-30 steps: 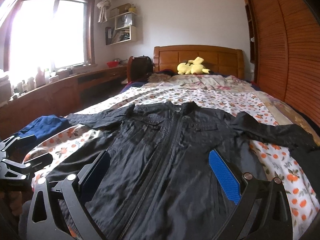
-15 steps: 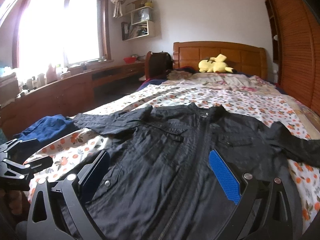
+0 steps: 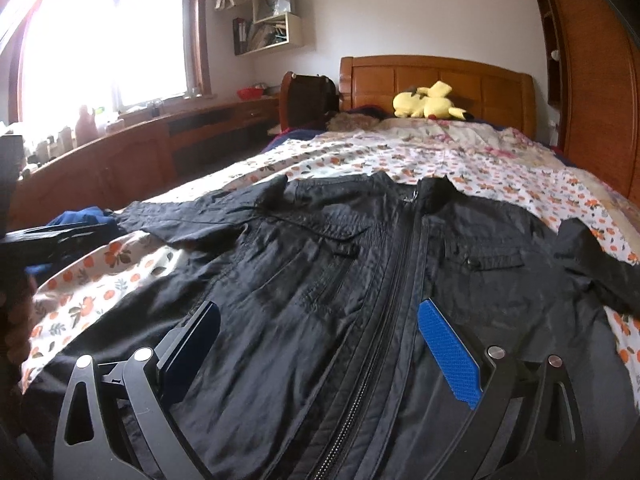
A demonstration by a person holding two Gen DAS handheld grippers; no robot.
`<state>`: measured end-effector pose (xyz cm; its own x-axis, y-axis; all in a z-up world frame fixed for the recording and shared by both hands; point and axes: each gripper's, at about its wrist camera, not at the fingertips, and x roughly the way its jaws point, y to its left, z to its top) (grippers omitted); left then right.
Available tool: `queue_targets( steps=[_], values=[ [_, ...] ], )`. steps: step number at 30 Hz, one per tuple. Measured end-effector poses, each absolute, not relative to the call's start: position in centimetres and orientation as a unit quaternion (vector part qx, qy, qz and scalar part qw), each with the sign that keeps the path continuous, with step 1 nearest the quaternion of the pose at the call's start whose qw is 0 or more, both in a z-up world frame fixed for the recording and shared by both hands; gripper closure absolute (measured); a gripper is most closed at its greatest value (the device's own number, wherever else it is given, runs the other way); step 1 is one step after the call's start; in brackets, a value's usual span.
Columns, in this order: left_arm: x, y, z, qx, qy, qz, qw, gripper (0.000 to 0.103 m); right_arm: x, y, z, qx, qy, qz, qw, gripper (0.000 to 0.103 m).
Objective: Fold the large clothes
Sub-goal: 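Reach the left tool to the jacket sleeve nearest it and grasp it, then fold the held sleeve with the left tool across the jacket body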
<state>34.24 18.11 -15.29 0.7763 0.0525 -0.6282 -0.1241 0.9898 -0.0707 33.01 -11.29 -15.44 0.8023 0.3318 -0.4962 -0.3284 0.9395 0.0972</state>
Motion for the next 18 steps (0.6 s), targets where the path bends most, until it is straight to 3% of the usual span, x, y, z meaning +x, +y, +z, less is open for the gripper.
queue_targets(
  steps=[5,18],
  values=[
    [37.8,20.5,-16.6,-0.07,0.347,0.061,0.933,0.031,33.0,-11.0,-15.6,-0.003,0.261,0.174,0.95,0.007],
    [46.4,27.9,-22.2,-0.167,0.411,0.115,0.889,0.039,33.2,-11.0,-16.0,0.002,0.266,0.182,0.947,0.007]
  ],
)
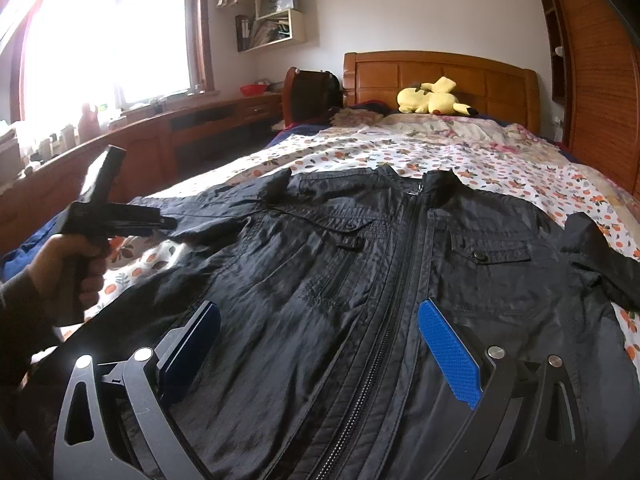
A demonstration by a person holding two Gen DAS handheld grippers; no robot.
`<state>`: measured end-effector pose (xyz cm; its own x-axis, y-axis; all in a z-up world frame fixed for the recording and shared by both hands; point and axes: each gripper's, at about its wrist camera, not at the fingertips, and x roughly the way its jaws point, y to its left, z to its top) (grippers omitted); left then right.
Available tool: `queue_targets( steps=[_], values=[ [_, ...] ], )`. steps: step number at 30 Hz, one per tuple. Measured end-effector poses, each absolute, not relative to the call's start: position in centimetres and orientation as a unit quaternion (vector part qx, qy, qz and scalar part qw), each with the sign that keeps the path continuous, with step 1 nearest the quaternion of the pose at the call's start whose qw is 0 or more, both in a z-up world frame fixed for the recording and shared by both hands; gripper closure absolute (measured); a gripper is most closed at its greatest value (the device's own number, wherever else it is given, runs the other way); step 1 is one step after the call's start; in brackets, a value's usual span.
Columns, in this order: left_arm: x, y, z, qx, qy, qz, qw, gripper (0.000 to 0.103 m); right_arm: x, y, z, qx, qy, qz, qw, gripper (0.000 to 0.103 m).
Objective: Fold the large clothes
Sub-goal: 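Fold the held sleeve with the left tool across the jacket body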
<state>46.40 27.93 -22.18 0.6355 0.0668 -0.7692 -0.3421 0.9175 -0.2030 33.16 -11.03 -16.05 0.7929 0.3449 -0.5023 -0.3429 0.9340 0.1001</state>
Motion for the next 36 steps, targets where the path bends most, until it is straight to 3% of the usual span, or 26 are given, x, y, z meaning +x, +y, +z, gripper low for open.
queue_targets(
  steps=[5,6,9,10,12,26,33,36],
  values=[
    [47.6,29.8,-23.5,-0.216,0.427,0.12,0.87,0.044,33.0,-11.1,-16.1,0.003,0.263,0.183,0.947,0.007],
    [47.7,30.0,-23.5,-0.219,0.426,0.122,0.869,0.051,33.0,-11.1,-16.0,0.003,0.263,0.183,0.947,0.007],
    [48.0,30.5,-23.1,-0.223,0.427,0.125,0.867,0.087,32.9,-11.0,-16.0,0.002,0.261,0.183,0.948,0.007],
    [48.1,30.3,-22.9,-0.222,0.427,0.122,0.868,0.095,32.9,-11.0,-16.0,0.001,0.26,0.183,0.948,0.007],
    [48.2,29.5,-21.8,-0.202,0.422,0.125,0.875,0.101,32.9,-11.1,-15.9,0.001,0.259,0.183,0.948,0.007],
    [47.5,15.4,-13.6,-0.048,0.383,0.051,0.921,0.103,32.2,-14.8,-14.1,0.005,0.255,0.152,0.955,0.007],
    [44.9,8.8,-14.5,0.005,0.39,-0.013,0.921,0.102,31.8,-17.5,-14.3,0.006,0.26,0.134,0.956,0.007],
    [44.0,8.1,-15.9,0.009,0.401,-0.011,0.916,0.097,31.9,-17.9,-14.2,0.008,0.259,0.132,0.957,0.007]
  ],
)
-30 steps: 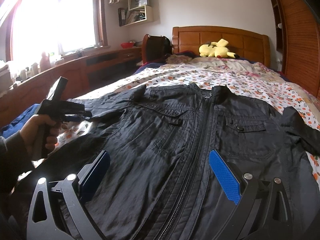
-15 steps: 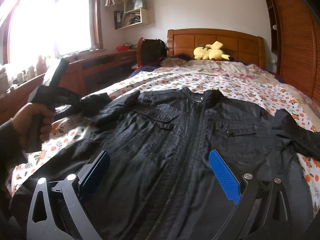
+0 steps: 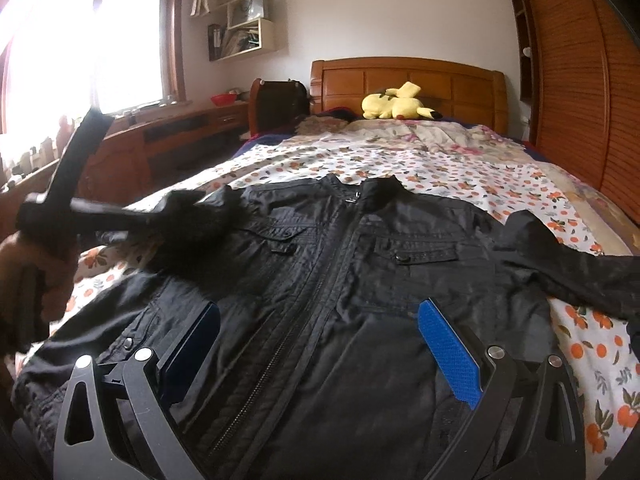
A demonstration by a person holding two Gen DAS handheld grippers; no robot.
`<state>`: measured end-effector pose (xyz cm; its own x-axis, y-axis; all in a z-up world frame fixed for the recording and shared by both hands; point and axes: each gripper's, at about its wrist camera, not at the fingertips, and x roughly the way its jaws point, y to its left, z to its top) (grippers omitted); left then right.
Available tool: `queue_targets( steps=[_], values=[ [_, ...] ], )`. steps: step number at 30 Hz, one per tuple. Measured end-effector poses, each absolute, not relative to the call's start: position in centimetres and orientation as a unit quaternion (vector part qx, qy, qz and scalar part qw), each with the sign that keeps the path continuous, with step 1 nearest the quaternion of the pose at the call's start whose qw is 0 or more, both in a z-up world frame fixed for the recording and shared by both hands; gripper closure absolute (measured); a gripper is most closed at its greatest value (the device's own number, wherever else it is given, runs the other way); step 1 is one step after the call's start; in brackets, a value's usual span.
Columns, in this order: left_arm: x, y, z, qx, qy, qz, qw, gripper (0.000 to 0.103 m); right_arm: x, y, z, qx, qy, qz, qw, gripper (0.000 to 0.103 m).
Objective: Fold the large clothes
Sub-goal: 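Fold the held sleeve with the left tool across the jacket body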
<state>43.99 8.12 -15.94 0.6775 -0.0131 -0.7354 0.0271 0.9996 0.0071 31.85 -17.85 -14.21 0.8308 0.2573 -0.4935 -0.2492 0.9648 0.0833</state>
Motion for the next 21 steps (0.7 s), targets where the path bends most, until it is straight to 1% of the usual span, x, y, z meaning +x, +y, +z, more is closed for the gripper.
queue_targets(
  steps=[2,3,4,5,6,7,9,15,21],
  values=[
    [43.2,8.1,-16.8,0.015,0.407,-0.008,0.913,0.095,31.9,-17.8,-14.1,0.008,0.258,0.133,0.957,0.007],
    [42.8,8.3,-17.1,0.018,0.409,-0.009,0.912,0.09,31.8,-17.7,-14.1,0.006,0.257,0.134,0.957,0.007],
    [42.3,8.7,-17.2,0.019,0.41,-0.01,0.912,0.08,31.7,-17.4,-14.0,0.003,0.256,0.136,0.957,0.007],
    [41.7,8.9,-17.3,0.016,0.408,-0.012,0.913,0.073,31.7,-17.2,-14.0,-0.001,0.255,0.137,0.957,0.007],
    [41.0,9.5,-17.1,0.012,0.404,-0.013,0.915,0.062,31.7,-17.0,-13.9,-0.004,0.254,0.139,0.957,0.007],
    [40.6,9.8,-16.9,0.01,0.401,-0.014,0.916,0.054,31.6,-16.8,-13.9,-0.006,0.253,0.139,0.957,0.007],
    [39.4,10.7,-16.5,0.009,0.39,-0.011,0.921,0.047,31.6,-16.4,-13.9,-0.01,0.254,0.141,0.957,0.007],
    [38.2,15.0,-15.6,-0.004,0.38,0.025,0.925,0.044,31.4,-15.6,-13.5,-0.015,0.244,0.143,0.959,0.007],
    [40.0,21.3,-17.2,-0.038,0.396,0.082,0.914,0.043,31.1,-14.4,-12.4,-0.014,0.233,0.14,0.962,0.007]
  ],
)
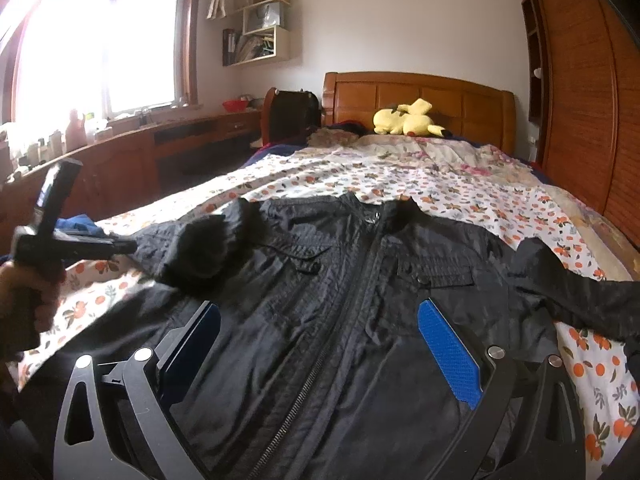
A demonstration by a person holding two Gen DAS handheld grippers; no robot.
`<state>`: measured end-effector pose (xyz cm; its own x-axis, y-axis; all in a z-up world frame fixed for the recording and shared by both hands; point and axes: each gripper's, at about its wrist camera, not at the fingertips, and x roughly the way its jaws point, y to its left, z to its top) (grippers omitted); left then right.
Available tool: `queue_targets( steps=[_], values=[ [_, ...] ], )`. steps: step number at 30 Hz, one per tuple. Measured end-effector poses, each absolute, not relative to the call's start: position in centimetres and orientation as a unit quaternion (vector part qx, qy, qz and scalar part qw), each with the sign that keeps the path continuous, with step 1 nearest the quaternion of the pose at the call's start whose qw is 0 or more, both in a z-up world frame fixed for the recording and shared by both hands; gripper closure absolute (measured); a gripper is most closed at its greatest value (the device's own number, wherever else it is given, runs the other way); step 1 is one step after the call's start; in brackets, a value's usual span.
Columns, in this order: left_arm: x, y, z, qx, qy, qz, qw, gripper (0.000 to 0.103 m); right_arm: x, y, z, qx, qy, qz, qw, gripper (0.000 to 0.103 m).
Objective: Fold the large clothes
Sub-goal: 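Fold the held sleeve with the left tool across the jacket body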
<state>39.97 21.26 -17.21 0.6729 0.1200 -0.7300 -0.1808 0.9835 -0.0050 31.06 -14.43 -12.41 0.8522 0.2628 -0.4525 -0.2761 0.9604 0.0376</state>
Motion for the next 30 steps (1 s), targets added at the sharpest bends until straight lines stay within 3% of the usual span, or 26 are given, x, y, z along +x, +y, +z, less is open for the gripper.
queue_targets(
  steps=[3,12,14,15,16,30],
  values=[
    [40.9,24.3,-18.7,-0.056,0.414,0.113,0.902,0.039,30.9,-13.8,-12.2,-0.016,0.23,0.138,0.963,0.007],
    [42.6,29.2,-21.5,-0.098,0.435,0.137,0.885,0.04,30.7,-11.9,-12.7,-0.035,0.247,0.135,0.959,0.007],
    [42.9,29.0,-21.5,-0.105,0.434,0.135,0.885,0.064,30.4,-11.7,-12.7,-0.04,0.248,0.133,0.959,0.007],
    [43.1,29.0,-21.5,-0.108,0.435,0.132,0.884,0.086,30.3,-11.6,-12.6,-0.042,0.248,0.133,0.959,0.007],
    [43.3,28.7,-21.5,-0.114,0.436,0.124,0.884,0.095,30.1,-11.6,-12.5,-0.045,0.246,0.131,0.959,0.007],
    [41.6,18.2,-12.7,-0.026,0.356,0.088,0.93,0.101,27.8,-16.0,-11.3,-0.039,0.234,0.098,0.967,0.007]
  ],
)
